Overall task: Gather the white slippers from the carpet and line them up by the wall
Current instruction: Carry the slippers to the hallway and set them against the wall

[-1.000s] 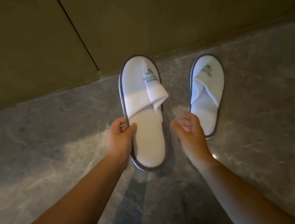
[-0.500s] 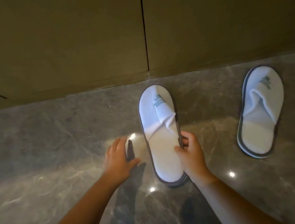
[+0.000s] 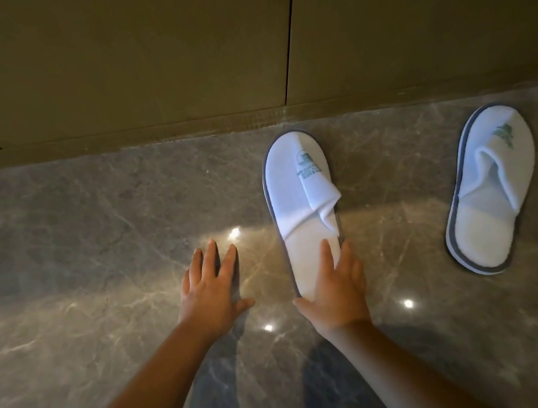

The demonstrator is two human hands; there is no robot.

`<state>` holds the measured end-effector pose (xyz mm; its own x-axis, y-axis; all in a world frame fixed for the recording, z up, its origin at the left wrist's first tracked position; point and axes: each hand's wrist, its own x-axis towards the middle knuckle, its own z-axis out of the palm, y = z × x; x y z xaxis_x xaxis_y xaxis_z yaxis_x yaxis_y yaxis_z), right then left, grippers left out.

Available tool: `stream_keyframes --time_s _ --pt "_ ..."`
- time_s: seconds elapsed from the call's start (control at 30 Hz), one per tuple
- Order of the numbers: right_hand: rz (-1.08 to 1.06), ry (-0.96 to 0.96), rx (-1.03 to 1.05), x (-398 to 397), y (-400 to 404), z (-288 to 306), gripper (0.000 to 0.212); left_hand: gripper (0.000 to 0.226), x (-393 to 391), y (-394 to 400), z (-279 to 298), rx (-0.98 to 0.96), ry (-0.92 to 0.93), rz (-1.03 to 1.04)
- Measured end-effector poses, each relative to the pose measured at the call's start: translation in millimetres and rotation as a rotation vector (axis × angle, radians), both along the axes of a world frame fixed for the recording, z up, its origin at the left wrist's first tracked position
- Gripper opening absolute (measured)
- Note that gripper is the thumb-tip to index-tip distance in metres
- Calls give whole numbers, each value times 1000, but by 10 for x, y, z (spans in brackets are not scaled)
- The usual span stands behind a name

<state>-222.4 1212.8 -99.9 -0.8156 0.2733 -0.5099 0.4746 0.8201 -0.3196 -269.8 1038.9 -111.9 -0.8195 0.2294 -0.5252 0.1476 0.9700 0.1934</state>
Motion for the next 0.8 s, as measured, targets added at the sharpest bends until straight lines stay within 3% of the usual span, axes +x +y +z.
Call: stream_keyframes --time_s 0.33,0.5,0.67,0.8 --pt "0 72 12 -164 -109 -22 97 89 -6 30 58 -31 13 -25" --pt "-11 146 -38 -136 19 80 89 88 -11 210 120 72 71 -47" --pt "-211 303 67 61 658 231 71 82 -20 706 152 232 99 -176" --pt "-436 281 175 128 1239 241 79 76 -19 1047 128 133 28 -304"
